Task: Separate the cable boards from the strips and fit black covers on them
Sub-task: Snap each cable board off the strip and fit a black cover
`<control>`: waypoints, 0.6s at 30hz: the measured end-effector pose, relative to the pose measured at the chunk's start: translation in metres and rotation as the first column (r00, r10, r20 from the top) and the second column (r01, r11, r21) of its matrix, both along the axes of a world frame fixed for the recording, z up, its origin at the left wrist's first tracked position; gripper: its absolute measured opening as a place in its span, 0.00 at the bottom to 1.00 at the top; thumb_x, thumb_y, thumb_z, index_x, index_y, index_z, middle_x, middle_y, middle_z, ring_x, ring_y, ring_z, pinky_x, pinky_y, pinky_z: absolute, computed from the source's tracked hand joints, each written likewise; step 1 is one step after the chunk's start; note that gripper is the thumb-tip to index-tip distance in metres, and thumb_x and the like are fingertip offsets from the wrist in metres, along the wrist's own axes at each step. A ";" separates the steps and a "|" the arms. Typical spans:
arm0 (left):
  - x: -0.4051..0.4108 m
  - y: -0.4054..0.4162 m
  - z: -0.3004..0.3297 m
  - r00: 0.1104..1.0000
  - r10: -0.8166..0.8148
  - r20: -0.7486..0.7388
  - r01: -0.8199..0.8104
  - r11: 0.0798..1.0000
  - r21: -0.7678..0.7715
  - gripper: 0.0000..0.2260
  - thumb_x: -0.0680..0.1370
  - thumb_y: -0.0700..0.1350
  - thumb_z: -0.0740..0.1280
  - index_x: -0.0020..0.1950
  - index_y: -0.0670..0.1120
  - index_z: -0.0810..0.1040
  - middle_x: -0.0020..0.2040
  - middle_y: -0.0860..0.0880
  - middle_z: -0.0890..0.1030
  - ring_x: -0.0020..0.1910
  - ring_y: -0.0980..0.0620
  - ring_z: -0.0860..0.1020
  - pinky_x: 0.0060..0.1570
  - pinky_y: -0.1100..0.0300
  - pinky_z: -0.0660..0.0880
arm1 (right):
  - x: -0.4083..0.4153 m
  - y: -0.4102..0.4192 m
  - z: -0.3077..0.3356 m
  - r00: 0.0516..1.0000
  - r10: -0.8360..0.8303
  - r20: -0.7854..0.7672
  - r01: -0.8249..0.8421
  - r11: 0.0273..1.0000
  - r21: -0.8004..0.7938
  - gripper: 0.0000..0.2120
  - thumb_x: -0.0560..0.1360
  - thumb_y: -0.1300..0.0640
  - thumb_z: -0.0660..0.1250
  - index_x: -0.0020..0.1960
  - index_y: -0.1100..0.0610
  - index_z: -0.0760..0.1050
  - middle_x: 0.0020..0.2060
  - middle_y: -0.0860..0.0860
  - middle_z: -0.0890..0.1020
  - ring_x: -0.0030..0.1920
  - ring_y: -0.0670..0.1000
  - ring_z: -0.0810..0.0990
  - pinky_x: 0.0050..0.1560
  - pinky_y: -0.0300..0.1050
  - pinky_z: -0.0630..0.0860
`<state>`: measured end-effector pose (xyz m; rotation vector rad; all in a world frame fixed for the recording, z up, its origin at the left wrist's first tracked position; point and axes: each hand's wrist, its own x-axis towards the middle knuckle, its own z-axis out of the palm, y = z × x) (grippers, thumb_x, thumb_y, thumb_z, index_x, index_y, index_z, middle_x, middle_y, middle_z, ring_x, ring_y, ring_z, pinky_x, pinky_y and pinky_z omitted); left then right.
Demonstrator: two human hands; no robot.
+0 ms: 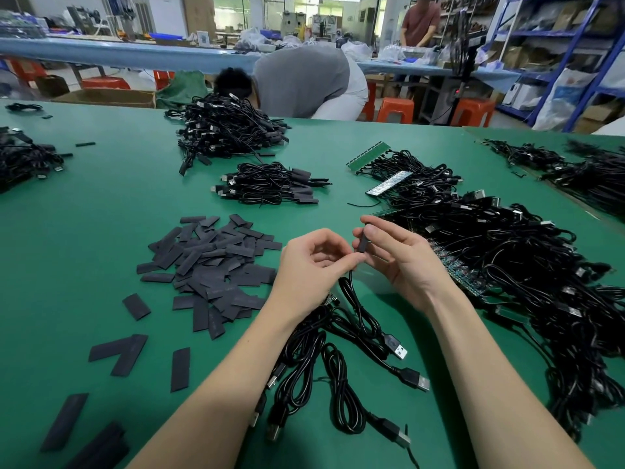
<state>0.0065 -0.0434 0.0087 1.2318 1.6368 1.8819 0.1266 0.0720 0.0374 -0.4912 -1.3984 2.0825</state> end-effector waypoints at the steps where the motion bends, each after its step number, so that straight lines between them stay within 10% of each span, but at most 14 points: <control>1: 0.000 0.000 0.000 1.000 0.004 -0.002 -0.004 1.000 0.000 0.07 0.70 0.44 0.79 0.39 0.50 0.82 0.37 0.49 0.84 0.37 0.50 0.83 0.44 0.59 0.81 | 0.000 0.000 0.000 1.000 -0.006 -0.003 0.006 1.000 -0.010 0.10 0.68 0.57 0.75 0.49 0.53 0.87 0.48 0.56 0.87 0.45 0.50 0.86 0.44 0.38 0.81; 18: 0.002 -0.001 0.006 1.000 0.026 0.016 -0.027 0.999 0.019 0.08 0.70 0.43 0.80 0.39 0.51 0.82 0.37 0.47 0.85 0.41 0.40 0.84 0.46 0.56 0.83 | -0.004 -0.004 -0.001 0.998 -0.054 -0.039 0.053 0.998 -0.018 0.11 0.68 0.56 0.76 0.50 0.54 0.85 0.47 0.56 0.87 0.44 0.51 0.86 0.43 0.39 0.82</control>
